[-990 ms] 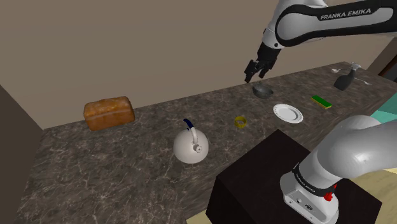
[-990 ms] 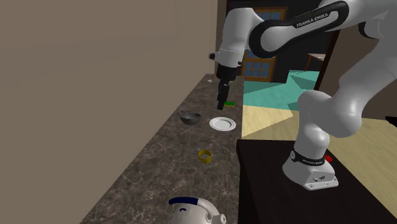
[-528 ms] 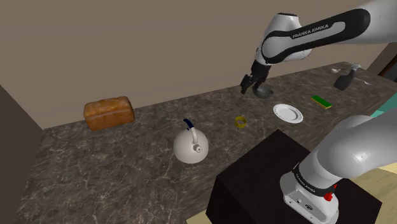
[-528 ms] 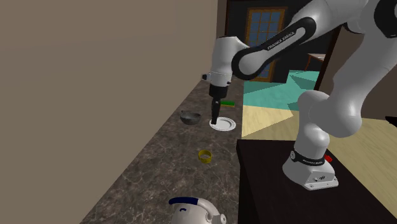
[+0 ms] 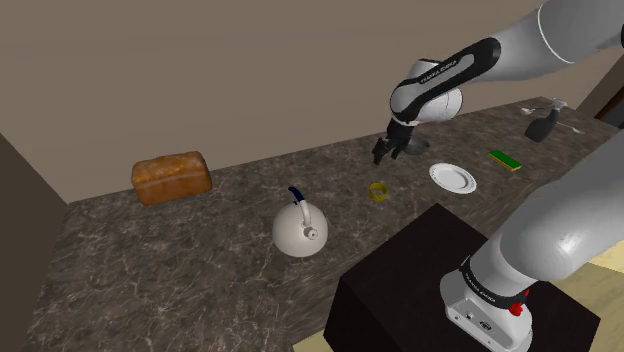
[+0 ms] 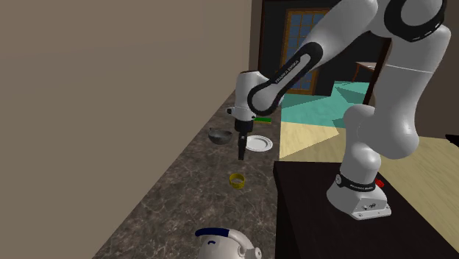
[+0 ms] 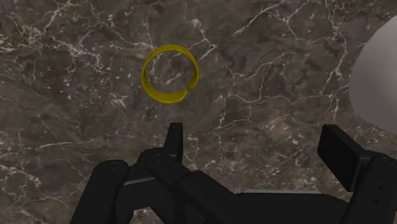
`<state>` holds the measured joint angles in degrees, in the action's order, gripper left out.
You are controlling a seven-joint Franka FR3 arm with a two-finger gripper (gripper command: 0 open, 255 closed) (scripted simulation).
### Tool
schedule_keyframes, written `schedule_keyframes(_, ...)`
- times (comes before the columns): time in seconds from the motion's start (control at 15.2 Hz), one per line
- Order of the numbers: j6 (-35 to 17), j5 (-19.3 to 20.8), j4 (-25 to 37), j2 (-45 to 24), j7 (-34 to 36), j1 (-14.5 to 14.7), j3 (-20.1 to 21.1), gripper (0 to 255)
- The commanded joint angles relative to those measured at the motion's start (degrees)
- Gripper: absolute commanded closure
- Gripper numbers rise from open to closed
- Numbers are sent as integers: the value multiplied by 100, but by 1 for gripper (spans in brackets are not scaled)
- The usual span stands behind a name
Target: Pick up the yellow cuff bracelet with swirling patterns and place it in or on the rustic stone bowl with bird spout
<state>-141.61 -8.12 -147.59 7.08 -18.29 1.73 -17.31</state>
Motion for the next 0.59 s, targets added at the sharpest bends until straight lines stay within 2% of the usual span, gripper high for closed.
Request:
schedule_keyframes(0.0,-257,-376,111,-512,-379,53,-90,0)
schedule_keyframes(0.2,-529,-1038,341,-1268,-1017,29,-104,0)
schedule_keyframes(0.53,-809,-2059,875,-2516,-1996,-323,211,0)
